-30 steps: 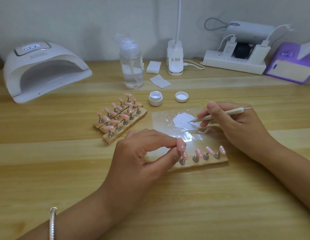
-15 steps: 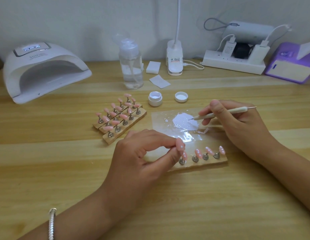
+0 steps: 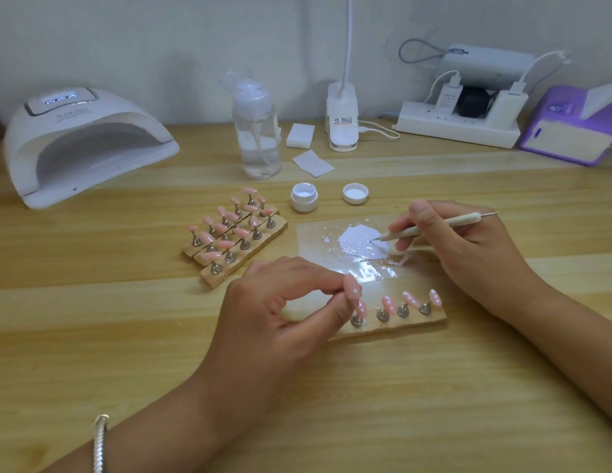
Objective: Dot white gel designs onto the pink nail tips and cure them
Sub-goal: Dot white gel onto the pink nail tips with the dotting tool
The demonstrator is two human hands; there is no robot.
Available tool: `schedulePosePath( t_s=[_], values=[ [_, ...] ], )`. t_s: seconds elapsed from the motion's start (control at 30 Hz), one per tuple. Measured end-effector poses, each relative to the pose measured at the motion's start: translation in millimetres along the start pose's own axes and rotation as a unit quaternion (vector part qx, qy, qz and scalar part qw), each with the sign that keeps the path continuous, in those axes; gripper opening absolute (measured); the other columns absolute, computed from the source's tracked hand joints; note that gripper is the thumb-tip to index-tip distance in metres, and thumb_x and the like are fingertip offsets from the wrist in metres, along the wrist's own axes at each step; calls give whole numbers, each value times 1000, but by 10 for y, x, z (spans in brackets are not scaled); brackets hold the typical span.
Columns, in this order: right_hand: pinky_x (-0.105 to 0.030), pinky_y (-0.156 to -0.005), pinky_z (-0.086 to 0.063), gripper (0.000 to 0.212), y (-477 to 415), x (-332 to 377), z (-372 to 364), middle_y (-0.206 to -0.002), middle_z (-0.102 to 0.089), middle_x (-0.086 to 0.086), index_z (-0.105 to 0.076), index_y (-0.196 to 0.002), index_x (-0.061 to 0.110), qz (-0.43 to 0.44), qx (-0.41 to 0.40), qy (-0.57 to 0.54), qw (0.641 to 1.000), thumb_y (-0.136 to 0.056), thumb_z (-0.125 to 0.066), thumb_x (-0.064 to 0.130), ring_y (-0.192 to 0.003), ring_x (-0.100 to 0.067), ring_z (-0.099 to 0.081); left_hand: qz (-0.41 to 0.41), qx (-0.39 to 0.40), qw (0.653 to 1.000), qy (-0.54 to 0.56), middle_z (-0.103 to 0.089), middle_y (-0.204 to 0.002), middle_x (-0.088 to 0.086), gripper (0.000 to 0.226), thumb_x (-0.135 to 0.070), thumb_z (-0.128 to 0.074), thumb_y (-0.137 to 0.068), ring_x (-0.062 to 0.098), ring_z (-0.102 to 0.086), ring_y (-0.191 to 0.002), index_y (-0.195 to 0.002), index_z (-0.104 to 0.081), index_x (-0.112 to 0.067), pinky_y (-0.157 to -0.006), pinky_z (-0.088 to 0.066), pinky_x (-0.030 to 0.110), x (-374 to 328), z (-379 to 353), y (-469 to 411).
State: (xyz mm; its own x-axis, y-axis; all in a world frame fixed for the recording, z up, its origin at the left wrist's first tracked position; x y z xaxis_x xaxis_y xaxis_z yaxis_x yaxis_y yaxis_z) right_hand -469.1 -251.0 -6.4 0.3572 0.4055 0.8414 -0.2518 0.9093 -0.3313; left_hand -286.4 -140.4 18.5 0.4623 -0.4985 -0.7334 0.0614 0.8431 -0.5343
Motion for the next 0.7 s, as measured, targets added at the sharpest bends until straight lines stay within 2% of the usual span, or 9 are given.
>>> schedulePosePath(
  t_s=[0.07, 0.13, 0.4, 0.6, 0.7],
  values=[
    [-17, -73, -47, 35, 2, 16, 15, -72, -72, 7, -75, -84, 24, 1, -7, -11, 1000, -101, -48, 36, -80, -6, -67, 0, 0, 1000, 1, -73, -90, -21, 6, -34, -68, -86, 2, -70, -87, -90, -70, -29, -82, -49, 49, 1, 1, -1],
    [-14, -68, -47, 35, 5, 25, 22, -72, -71, 4, -75, -84, 20, -1, -12, -24, 1000, -101, -48, 35, -73, -5, -67, 0, -1, 1000, 3, -73, -89, -21, 6, -33, -68, -86, 2, -70, -87, -90, -70, -29, -81, -49, 50, 4, 3, -1],
    [-11, -66, -45, 39, 9, 60, 32, -71, -70, 2, -75, -85, 16, -7, -21, -34, 999, -100, -46, 36, -72, -4, -64, 1, -1, 1000, 7, -73, -88, -22, 4, -31, -69, -86, 2, -70, -87, -86, -72, -29, -80, -49, 51, 4, 5, -1],
    [-18, -69, -47, 38, 22, 56, 66, -75, -72, 1, -76, -87, 18, -11, -37, -25, 999, -100, -46, 37, -79, -16, -67, 7, 3, 1000, 8, -72, -90, -23, 9, -34, -69, -85, 2, -70, -87, -90, -73, -29, -76, -50, 52, 9, -10, 1],
    [-13, -68, -47, 39, 24, 48, 60, -77, -73, 2, -76, -88, 18, -19, -37, -23, 999, -100, -46, 38, -80, -12, -67, 9, 1, 1000, 8, -72, -90, -22, 10, -35, -70, -85, 3, -69, -86, -91, -74, -29, -76, -50, 52, 25, -6, 5]
  ],
)
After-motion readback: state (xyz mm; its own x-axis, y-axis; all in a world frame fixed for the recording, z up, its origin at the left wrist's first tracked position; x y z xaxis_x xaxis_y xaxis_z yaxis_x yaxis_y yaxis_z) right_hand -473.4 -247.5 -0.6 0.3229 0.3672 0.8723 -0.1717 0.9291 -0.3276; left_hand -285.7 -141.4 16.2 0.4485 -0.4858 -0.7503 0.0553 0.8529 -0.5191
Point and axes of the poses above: each hand's wrist, its own y-axis away from the middle knuckle, its own z-axis out of the back of the hand, x = y × z, the point moved 9 cm from there along -y, towards the middle knuckle
